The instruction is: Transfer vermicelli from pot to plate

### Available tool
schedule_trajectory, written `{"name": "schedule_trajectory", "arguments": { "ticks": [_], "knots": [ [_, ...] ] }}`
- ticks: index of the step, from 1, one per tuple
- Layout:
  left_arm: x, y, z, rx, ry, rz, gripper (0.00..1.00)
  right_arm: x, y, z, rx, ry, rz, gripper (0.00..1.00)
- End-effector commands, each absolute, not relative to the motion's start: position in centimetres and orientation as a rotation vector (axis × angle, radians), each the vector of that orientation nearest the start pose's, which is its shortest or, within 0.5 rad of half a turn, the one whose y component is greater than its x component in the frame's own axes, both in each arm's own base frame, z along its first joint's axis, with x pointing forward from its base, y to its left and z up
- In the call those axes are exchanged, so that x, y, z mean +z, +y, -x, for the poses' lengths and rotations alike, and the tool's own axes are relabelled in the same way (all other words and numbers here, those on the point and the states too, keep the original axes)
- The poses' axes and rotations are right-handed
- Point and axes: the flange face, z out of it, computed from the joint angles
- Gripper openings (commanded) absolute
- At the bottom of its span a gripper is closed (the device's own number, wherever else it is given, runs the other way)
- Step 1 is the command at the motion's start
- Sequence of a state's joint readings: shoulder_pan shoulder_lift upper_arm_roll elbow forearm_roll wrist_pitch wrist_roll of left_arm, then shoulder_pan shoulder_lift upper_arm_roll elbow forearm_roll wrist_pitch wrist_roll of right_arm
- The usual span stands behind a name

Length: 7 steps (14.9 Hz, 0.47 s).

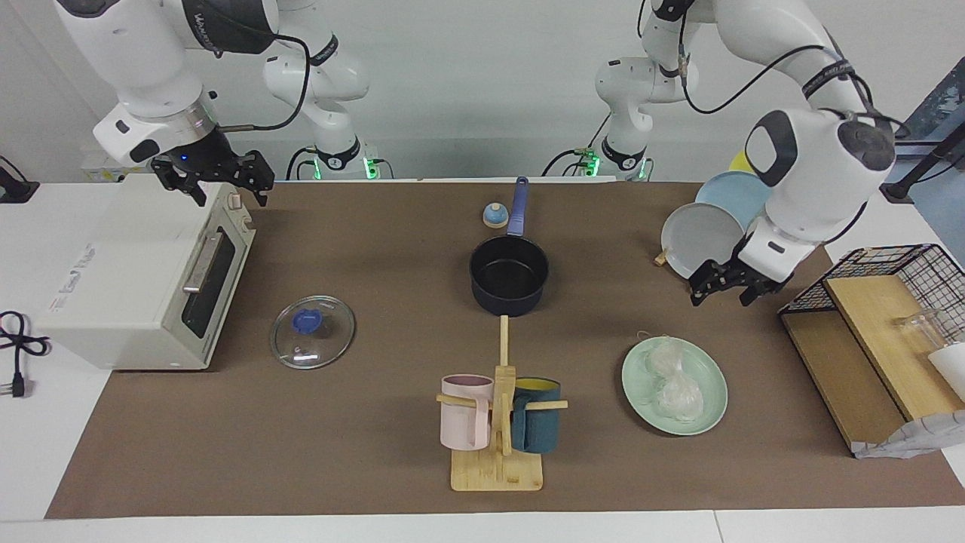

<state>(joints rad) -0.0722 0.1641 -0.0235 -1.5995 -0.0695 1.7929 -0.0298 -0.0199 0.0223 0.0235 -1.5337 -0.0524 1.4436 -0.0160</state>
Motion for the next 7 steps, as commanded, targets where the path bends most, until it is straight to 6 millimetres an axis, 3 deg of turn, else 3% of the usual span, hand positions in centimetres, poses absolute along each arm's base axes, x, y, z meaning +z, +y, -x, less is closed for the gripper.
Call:
{"name": "schedule_trajectory", "arguments": {
  "ticks": [1,4,7],
  "knots": [
    [58.7,-5.9,-56.9,0.004,0.066,3.175,1.00,62.3,-0.6,-54.4,0.186,-0.040,3.164,1.00],
    [61.8,-5.7,-53.2,0.075,0.078,3.160,1.00,62.3,-0.5,-54.4,0.183,-0.042,3.163,1.00],
    [61.6,-5.7,-51.7,0.148,0.073,3.153,1.00,62.3,-0.6,-54.5,0.178,-0.040,3.164,1.00]
  ]
}}
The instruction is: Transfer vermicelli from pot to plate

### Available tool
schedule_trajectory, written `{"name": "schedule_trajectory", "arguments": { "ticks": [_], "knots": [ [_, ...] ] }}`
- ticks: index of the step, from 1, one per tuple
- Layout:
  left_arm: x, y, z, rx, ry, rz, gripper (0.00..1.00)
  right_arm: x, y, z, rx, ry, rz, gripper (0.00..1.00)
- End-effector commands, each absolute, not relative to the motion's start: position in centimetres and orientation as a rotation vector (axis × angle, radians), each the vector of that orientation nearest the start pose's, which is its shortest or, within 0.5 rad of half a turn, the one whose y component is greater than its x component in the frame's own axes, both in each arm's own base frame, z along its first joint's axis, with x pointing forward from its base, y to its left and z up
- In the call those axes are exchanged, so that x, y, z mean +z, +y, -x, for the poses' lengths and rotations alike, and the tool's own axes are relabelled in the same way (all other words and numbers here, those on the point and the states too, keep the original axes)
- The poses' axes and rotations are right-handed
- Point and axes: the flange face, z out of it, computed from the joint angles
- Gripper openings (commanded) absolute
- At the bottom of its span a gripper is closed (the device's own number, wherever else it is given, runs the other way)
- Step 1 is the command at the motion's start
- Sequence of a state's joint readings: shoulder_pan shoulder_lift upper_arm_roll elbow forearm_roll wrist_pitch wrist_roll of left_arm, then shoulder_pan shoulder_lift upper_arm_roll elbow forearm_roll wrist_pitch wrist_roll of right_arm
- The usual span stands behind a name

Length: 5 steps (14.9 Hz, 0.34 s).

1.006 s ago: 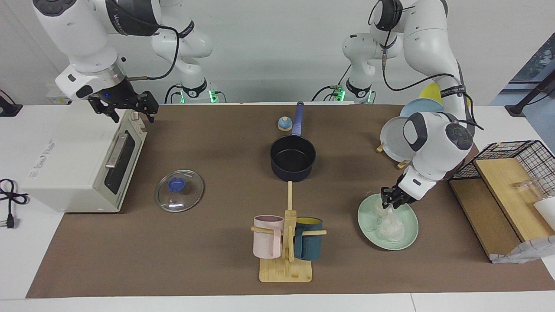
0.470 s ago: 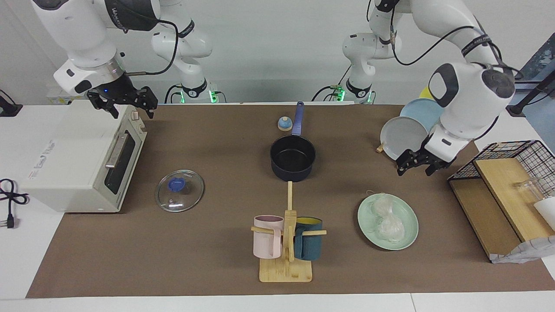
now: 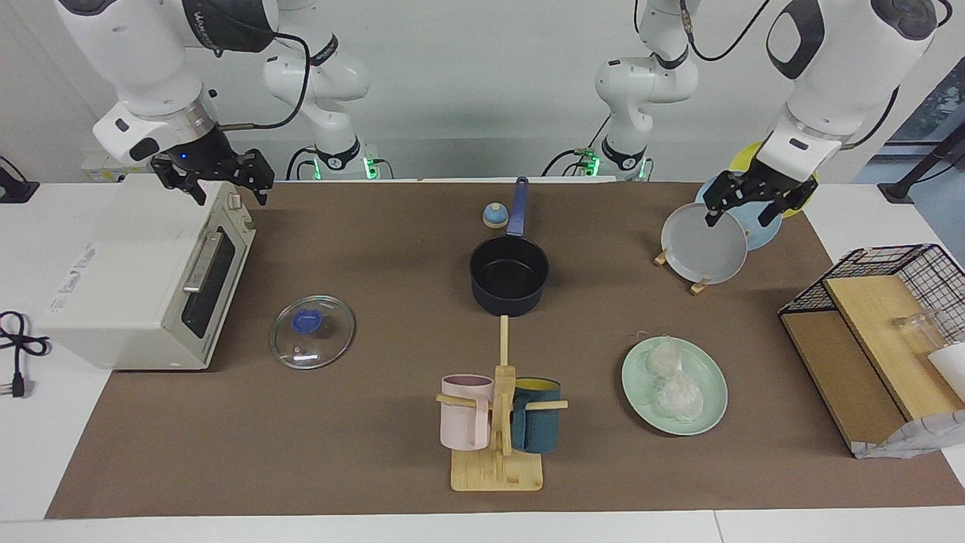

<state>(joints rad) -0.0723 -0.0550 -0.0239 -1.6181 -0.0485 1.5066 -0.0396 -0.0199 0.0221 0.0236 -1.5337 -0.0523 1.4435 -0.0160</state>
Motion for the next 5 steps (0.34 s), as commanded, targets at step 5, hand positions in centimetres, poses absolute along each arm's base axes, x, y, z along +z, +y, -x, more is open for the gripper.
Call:
{"name": "schedule_trajectory", "arguments": {
  "ticks": [5],
  "knots": [
    [62.8,-5.8,-52.6,0.188,0.069,3.149,1.00,62.3,-0.4,-54.5,0.178,-0.045,3.163,1.00]
  ]
}}
